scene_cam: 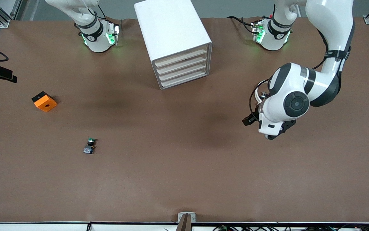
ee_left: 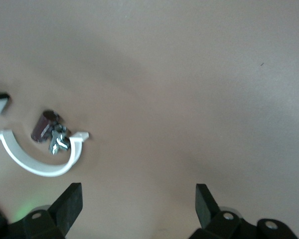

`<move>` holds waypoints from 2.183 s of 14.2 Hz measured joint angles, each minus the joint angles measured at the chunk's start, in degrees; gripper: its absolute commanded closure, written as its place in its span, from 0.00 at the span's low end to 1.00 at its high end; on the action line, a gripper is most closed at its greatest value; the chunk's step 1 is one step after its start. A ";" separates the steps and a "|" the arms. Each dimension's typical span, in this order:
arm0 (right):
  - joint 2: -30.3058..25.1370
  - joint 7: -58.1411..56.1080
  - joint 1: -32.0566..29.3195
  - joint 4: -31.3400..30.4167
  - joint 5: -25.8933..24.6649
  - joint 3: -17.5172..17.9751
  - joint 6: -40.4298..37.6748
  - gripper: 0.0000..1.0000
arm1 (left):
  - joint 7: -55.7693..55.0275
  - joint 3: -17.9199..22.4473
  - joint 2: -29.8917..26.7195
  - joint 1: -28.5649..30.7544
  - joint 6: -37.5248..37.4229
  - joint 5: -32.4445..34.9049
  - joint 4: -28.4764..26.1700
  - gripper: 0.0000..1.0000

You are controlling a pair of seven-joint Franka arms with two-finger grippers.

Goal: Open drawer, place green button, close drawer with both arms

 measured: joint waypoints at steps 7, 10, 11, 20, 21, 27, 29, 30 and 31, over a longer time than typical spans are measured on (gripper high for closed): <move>3.47 -0.34 -0.87 0.39 -0.07 -0.04 3.82 0.00 | -19.45 -0.04 7.38 -1.46 -2.55 -13.10 7.43 0.00; 3.49 3.45 -0.86 0.31 -0.01 -0.01 5.19 0.00 | -28.26 -0.11 10.11 -1.98 -2.66 -17.33 8.68 0.00; 3.58 6.35 -0.80 -0.04 0.12 0.08 5.81 0.00 | -31.27 -0.17 11.02 -2.34 -2.70 -18.62 9.05 0.00; 6.02 15.83 3.46 -13.26 0.87 0.72 28.85 0.00 | -49.40 -1.14 19.26 -4.70 -13.13 -28.03 10.30 0.00; 6.06 16.46 3.47 -15.50 0.92 0.72 32.12 0.00 | -50.98 -1.54 19.96 -4.74 -14.90 -29.17 10.32 0.00; 11.29 23.73 6.28 -25.20 0.98 0.88 50.65 0.00 | -60.04 -2.45 25.20 -5.81 -21.08 -34.74 10.35 0.00; 14.38 25.73 8.18 -25.19 0.98 0.99 53.86 0.00 | -61.12 -2.46 26.73 -6.22 -21.56 -35.10 10.37 0.17; 15.60 26.15 8.86 -25.18 0.99 1.00 55.30 0.00 | -61.37 -2.47 27.29 -6.47 -21.85 -35.22 10.38 0.29; 16.58 26.30 9.35 -25.18 0.99 1.00 56.78 0.00 | -61.78 -2.48 27.71 -6.69 -22.38 -35.27 10.38 0.37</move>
